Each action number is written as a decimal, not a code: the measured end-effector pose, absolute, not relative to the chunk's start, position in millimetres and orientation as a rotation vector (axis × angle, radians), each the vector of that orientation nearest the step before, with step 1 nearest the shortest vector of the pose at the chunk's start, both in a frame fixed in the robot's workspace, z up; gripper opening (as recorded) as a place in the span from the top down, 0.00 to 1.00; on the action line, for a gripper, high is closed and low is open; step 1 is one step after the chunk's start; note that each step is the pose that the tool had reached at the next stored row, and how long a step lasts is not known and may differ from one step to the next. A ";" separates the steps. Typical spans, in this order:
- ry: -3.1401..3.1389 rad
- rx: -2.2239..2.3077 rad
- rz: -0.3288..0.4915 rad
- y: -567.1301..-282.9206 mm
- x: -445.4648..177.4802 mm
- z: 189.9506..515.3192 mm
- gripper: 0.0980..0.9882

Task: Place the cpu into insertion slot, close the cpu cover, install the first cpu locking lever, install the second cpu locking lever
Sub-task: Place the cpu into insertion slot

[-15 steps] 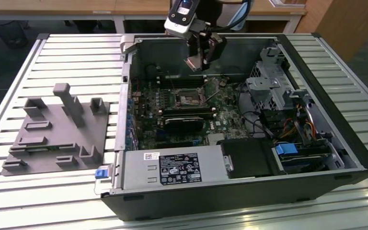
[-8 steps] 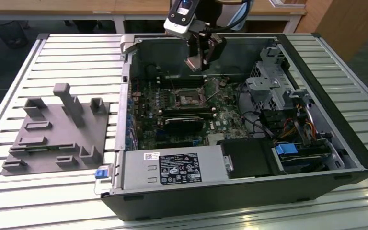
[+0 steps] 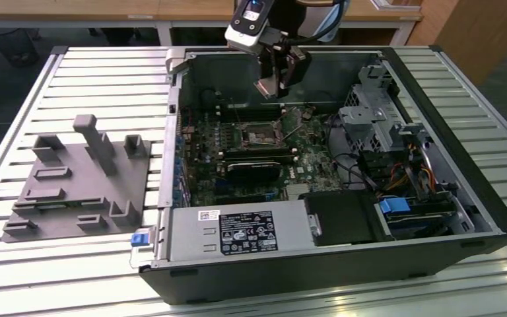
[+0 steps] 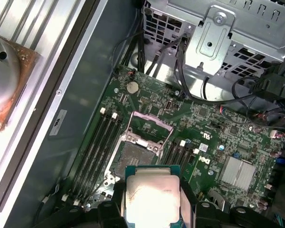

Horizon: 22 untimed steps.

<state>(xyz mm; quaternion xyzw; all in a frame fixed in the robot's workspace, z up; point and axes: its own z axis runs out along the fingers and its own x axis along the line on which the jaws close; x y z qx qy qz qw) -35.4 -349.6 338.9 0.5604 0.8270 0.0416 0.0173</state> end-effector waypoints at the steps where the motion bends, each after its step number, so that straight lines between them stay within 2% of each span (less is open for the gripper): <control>1: 2.568 1.744 0.129 -349.6 -35.4 338.9 0.50; 22: 2.535 1.789 0.128 -349.6 -35.4 337.8 0.50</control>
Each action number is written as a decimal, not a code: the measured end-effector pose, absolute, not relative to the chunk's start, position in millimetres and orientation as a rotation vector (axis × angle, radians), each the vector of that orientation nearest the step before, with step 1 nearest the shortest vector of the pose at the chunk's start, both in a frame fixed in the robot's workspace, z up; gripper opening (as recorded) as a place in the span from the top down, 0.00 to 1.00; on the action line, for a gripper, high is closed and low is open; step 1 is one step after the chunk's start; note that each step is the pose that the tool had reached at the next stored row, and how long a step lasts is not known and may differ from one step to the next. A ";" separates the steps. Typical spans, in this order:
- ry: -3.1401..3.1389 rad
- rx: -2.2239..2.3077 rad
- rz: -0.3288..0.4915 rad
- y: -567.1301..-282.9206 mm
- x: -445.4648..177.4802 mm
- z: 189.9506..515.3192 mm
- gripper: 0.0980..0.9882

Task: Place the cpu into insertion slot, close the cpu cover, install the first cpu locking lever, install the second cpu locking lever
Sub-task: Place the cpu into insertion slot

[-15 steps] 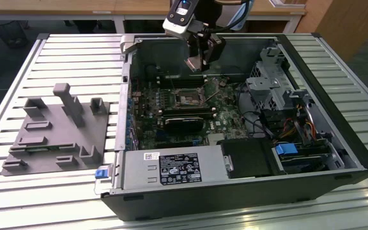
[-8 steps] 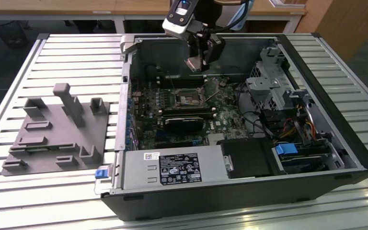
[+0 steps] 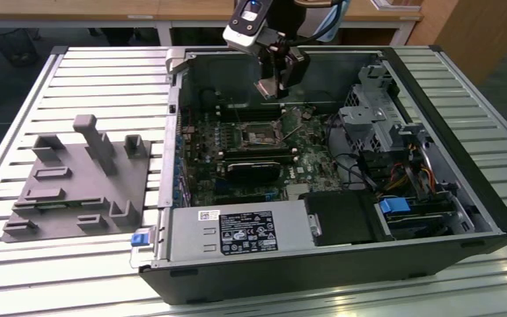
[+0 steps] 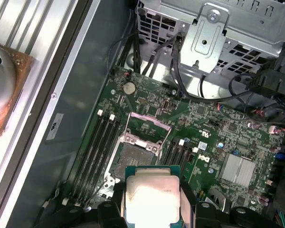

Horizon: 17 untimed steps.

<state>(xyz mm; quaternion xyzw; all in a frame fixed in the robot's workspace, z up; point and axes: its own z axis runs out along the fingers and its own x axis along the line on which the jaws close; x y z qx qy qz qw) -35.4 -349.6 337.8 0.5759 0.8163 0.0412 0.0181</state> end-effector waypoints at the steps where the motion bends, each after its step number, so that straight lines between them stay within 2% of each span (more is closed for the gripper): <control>1: 2.534 1.791 0.128 -349.6 -35.4 337.7 0.50; 17: 2.509 1.823 0.127 -349.6 -35.4 336.9 0.50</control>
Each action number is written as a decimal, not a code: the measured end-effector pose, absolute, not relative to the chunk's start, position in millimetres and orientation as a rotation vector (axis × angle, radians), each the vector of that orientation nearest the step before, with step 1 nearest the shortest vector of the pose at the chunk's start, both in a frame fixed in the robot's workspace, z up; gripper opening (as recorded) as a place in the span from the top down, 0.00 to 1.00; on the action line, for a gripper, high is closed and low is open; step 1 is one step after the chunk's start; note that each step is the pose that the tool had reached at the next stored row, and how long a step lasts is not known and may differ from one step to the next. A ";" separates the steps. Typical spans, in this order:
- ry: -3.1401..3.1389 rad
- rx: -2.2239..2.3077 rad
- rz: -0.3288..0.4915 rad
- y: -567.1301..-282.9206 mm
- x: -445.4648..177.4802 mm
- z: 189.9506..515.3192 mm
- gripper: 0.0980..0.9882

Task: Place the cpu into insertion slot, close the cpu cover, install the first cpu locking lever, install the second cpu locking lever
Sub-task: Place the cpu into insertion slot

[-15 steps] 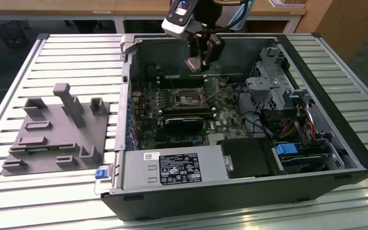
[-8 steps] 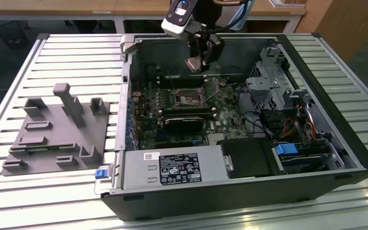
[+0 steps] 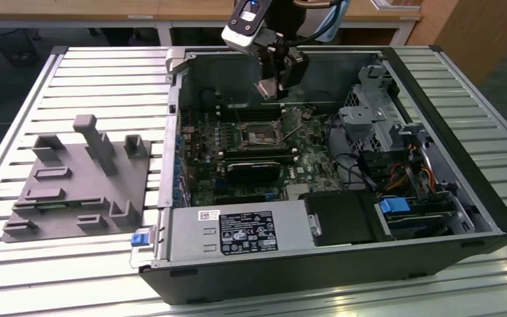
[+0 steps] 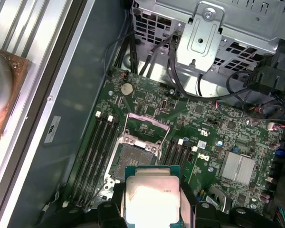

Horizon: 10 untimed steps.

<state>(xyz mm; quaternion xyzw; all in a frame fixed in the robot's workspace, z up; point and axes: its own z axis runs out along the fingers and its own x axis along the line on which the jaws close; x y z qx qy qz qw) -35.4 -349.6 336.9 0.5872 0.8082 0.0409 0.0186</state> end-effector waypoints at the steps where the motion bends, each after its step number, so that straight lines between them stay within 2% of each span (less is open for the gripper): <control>1: 2.508 1.825 0.127 -349.6 -35.4 336.8 0.50; 10: 2.495 1.842 0.127 -349.6 -35.4 335.8 0.50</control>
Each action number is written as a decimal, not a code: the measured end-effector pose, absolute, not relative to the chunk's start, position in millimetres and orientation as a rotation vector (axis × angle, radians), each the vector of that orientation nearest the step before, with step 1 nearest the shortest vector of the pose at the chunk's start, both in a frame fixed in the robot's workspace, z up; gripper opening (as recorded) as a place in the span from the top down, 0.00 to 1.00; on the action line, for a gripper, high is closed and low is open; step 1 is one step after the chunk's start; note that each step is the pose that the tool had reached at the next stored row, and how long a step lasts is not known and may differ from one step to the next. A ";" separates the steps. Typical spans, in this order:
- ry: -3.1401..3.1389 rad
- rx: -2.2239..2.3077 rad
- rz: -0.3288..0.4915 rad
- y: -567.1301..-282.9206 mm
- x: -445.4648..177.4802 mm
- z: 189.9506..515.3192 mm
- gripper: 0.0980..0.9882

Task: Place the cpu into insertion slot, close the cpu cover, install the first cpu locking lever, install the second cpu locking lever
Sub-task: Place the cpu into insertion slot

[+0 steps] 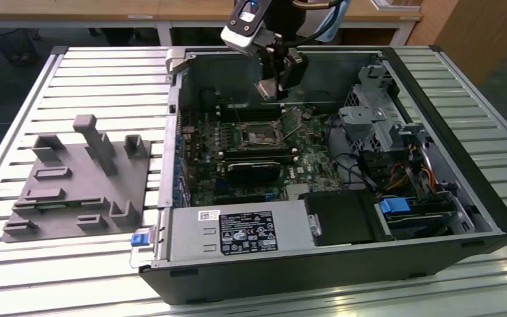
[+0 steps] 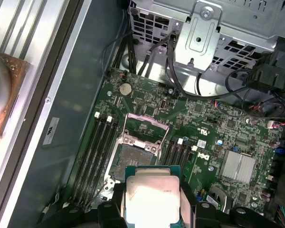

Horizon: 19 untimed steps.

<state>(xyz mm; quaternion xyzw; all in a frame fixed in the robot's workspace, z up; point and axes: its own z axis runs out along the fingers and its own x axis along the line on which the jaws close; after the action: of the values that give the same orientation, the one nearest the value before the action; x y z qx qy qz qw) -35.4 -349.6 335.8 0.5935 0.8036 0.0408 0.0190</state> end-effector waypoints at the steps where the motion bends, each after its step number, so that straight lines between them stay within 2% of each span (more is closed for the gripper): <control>1: 2.493 1.845 0.127 -349.6 -35.4 335.6 0.50; 19: 2.467 1.878 0.126 -349.6 -35.4 333.0 0.50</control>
<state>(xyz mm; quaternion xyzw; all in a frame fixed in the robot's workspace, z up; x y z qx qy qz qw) -35.4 -349.6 333.0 0.6051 0.7949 0.0405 0.0196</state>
